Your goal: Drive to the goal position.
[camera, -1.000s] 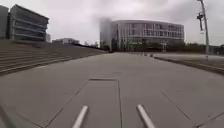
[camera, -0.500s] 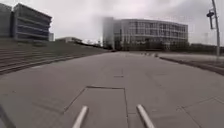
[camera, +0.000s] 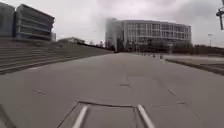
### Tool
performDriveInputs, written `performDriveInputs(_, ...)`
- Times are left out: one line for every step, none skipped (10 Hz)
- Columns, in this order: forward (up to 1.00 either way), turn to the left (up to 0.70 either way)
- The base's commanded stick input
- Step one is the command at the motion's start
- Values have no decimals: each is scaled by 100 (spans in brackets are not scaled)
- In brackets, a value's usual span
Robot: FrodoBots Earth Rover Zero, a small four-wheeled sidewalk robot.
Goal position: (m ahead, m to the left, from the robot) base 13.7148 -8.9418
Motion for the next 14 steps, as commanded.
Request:
performDriveInputs(100,-27)
performDriveInputs(100,-14)
performDriveInputs(100,0)
performDriveInputs(100,0)
performDriveInputs(100,0)
performDriveInputs(100,-3)
performDriveInputs(100,-23)
performDriveInputs(100,-27)
performDriveInputs(100,-27)
performDriveInputs(100,-27)
performDriveInputs(100,-27)
performDriveInputs(100,-1)
performDriveInputs(100,0)
performDriveInputs(100,0)
